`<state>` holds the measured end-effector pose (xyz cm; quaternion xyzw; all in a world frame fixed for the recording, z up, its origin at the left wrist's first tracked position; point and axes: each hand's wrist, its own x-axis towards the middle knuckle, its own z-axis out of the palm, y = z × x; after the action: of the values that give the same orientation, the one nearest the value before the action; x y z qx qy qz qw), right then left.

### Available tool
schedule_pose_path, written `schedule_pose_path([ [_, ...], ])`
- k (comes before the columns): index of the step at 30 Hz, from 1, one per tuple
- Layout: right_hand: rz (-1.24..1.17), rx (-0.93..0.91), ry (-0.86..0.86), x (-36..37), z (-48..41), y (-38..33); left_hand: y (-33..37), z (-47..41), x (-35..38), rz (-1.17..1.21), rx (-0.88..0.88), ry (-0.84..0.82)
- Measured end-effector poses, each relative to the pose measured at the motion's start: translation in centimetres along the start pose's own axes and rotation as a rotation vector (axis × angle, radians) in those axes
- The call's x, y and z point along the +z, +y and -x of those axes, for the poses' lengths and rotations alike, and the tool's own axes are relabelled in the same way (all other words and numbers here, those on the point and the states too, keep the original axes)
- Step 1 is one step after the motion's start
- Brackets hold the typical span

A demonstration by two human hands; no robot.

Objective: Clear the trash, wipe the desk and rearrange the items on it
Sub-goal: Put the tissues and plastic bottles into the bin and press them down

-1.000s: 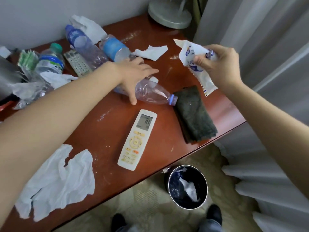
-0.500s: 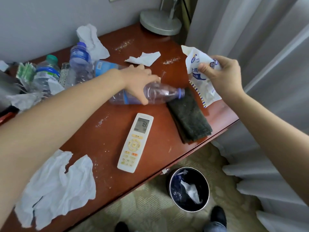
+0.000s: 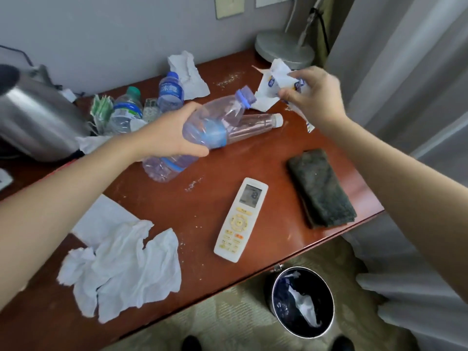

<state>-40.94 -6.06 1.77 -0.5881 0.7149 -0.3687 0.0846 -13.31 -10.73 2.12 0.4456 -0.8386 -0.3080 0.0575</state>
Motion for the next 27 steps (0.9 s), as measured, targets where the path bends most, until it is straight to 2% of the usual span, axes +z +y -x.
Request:
schedule_pose_path([
  [5, 0.207, -0.269, -0.552, 6.2, -2.8, 0.5, -3.3, 2.2, -1.3, 0.126, -0.121, 0.155],
  [10, 0.605, -0.266, -0.777, 7.9, -2.5, 1.4, -4.1, 3.0, -1.0, 0.192, -0.163, 0.169],
  [13, 0.596, -0.255, -0.778, 8.1, -1.8, 2.0, -3.8, 2.9, -0.4, 0.207, -0.174, 0.176],
  [17, 0.489, -0.193, -0.692, 6.5, -1.3, 1.9, -2.0, 2.7, 0.1, 0.239, -0.156, 0.203],
  [21, 0.450, -0.127, -0.611, 1.4, -1.5, 2.3, 0.7, 2.5, -0.5, 0.360, -0.150, 0.263],
  [24, 0.355, -0.019, -0.518, -3.3, -1.1, 2.9, 3.3, 2.6, 0.0, 0.324, -0.148, 0.311],
  [27, 0.270, 0.004, -0.481, -7.3, 0.5, 3.2, 6.8, 3.6, 2.0, 0.381, -0.184, 0.288],
])
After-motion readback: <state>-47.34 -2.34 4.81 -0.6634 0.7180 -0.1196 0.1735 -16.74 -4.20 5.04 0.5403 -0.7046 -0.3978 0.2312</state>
